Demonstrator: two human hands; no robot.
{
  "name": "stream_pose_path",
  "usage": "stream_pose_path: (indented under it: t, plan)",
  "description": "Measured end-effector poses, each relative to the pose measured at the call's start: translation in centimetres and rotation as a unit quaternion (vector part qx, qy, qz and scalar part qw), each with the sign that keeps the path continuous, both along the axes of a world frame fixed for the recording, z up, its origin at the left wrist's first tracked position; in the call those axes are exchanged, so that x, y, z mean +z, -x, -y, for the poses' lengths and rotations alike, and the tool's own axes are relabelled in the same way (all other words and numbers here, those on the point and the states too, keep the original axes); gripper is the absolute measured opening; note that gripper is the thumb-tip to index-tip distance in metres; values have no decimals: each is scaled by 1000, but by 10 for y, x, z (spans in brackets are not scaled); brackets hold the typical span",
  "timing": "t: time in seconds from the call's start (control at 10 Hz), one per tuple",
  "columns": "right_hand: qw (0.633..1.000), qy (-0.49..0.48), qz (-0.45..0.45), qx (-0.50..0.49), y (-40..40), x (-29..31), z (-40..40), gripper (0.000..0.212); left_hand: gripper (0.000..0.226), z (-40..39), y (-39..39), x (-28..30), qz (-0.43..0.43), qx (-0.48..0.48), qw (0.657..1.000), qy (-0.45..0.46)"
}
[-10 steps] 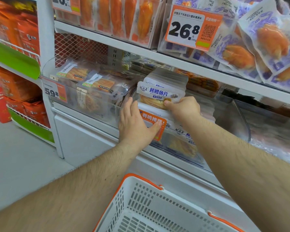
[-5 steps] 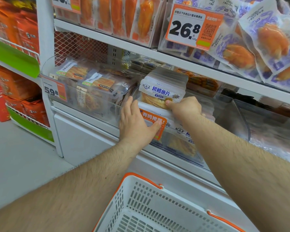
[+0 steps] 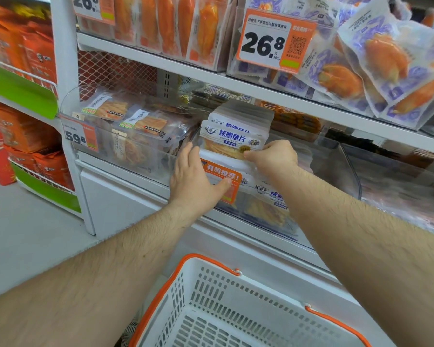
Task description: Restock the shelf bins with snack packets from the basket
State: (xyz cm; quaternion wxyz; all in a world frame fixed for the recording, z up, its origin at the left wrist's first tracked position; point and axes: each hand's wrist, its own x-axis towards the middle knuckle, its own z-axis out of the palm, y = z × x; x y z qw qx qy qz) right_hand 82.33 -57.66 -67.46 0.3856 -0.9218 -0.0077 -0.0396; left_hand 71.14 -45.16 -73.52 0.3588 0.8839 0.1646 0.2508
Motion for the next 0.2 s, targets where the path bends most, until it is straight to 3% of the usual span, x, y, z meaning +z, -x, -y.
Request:
stream_pose_path:
  t: [0.1,0.2]
  plan:
    - [999,35,22,-13,17,11,7,25,91,0,11,7,14,10,999,-38]
    - [988,105,114,-17,42,24,12,31,67,-1,25,18,26,9,994,-104]
